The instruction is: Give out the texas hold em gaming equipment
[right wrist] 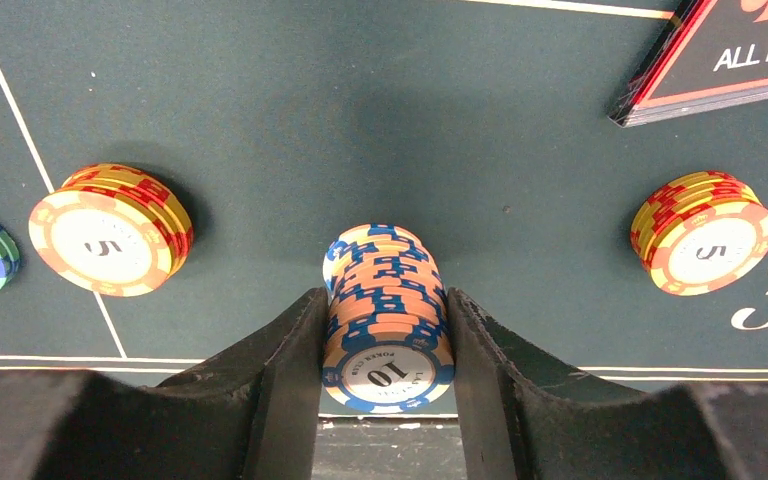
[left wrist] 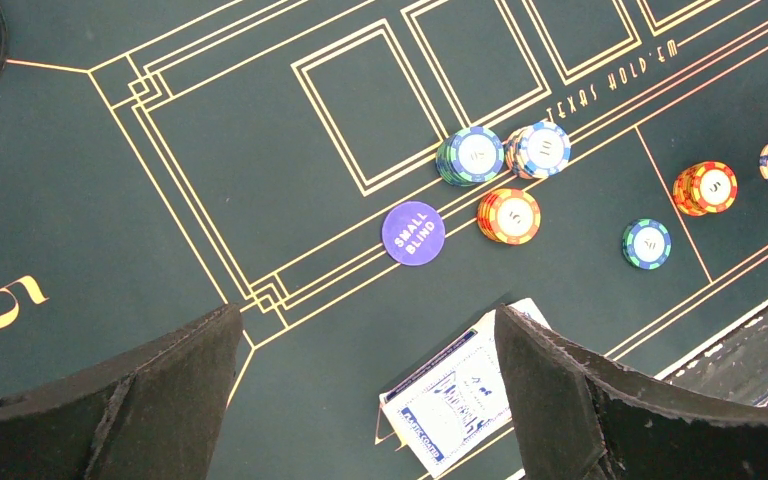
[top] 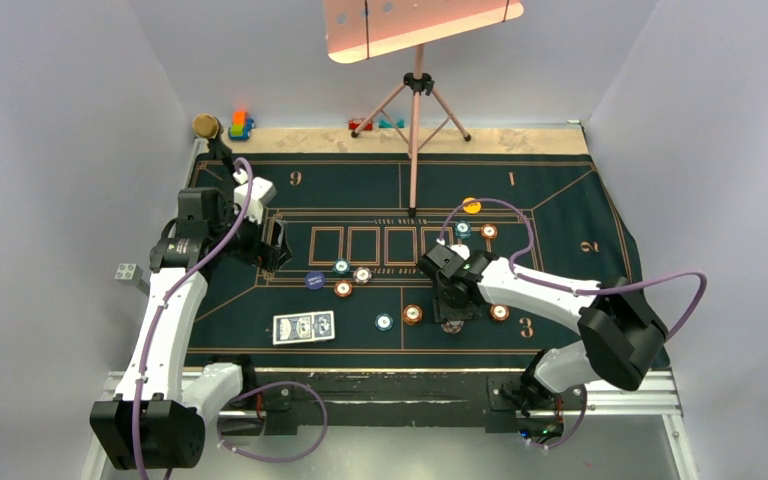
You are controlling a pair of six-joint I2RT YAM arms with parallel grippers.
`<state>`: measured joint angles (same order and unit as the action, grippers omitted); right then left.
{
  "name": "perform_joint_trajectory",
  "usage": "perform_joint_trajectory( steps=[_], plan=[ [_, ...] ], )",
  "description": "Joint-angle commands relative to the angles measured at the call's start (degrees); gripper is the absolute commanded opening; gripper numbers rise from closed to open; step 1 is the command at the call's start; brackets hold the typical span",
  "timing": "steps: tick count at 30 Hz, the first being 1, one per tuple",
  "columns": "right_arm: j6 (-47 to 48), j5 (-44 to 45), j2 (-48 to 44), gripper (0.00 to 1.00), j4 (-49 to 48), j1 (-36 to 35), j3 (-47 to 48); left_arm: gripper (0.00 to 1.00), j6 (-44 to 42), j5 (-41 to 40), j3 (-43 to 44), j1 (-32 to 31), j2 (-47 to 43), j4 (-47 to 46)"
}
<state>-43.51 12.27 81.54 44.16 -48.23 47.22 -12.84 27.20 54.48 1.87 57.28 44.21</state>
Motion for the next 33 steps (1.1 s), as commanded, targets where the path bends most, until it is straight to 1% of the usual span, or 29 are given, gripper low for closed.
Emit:
perform_joint_trajectory(
  steps=[1,9,14,19,23,27,33],
  plan=[
    [-0.5,0.5,-1.8,0.46,1.2,0.3,1.2,1.0,-0.3,0.3,-0.2,0.5,-0.3,-1.4],
    [0.9,0.8,-3.2,0.42,4.6,1.3,5.0,1.0,-0.3,0.2,-0.4,0.4,-0.4,-1.3],
    [3.2,0.5,-4.5,0.4,6.0,4.4,8.7,1.0,-0.5,0.1,-0.4,0.5,-0.4,-1.5],
    [6.6,2.0,-3.3,0.39,6.8,8.8,13.3,1.0,-0.6,0.1,-0.6,0.4,-0.3,-1.6],
    [9.3,1.5,1.2,0.38,4.0,14.4,18.2,1.0,-0.5,0.2,-0.4,0.4,-0.2,-1.5],
    [10.6,2.2,7.2,0.36,1.4,17.7,23.8,1.0,-0.6,-0.1,-0.5,0.4,-0.5,-1.4],
    [11.6,2.3,17.9,0.34,-1.9,23.6,29.6,1.0,-0.5,0.0,-0.5,0.4,-0.6,-1.3]
  ],
)
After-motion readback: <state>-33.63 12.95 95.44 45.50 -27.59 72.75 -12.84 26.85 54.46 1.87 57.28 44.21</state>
